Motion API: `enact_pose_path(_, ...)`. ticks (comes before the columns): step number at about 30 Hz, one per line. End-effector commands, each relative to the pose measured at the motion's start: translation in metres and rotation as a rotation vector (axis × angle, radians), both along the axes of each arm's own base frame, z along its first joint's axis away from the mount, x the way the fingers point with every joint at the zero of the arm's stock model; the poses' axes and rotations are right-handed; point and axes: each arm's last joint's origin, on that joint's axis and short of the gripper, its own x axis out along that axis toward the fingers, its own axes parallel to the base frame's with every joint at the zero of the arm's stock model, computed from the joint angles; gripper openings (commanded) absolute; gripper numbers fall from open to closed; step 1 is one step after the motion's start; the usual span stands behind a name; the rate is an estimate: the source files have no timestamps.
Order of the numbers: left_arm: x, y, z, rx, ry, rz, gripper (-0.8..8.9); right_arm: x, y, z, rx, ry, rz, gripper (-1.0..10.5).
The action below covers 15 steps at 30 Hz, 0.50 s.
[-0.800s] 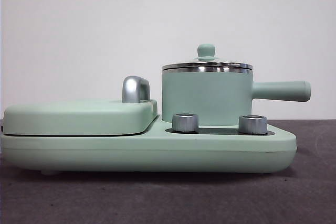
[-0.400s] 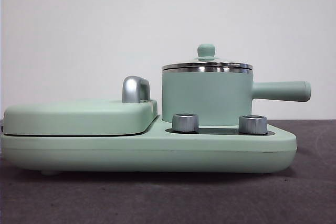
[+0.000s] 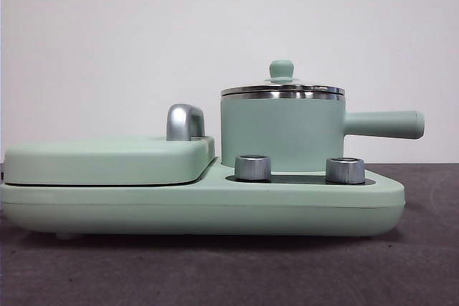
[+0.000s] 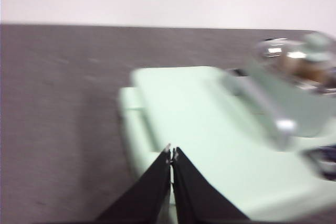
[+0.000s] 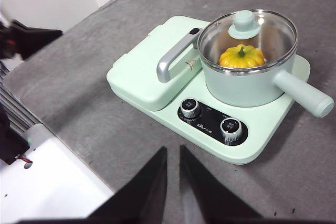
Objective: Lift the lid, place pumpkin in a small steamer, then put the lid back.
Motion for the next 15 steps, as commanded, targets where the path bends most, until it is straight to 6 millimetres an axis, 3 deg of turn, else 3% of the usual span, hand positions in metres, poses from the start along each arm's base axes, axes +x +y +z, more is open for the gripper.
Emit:
enact_pose_path(1,0.008,0.005,-0.025,0.063,-0.091,0.056,0.06,-0.001,0.0,0.004,0.005,-0.023,0.011,0.3)
enact_pose_path(8,0.011,0.012,-0.072,-0.003,-0.083,0.189,0.06,-0.001,0.0,0.004,0.005,-0.023,0.011,0.3)
enact_pose_path(15,0.012,0.015,-0.089,-0.021,-0.057,0.267,0.06,-0.001,0.0,0.004,0.005,-0.024,0.011,0.3)
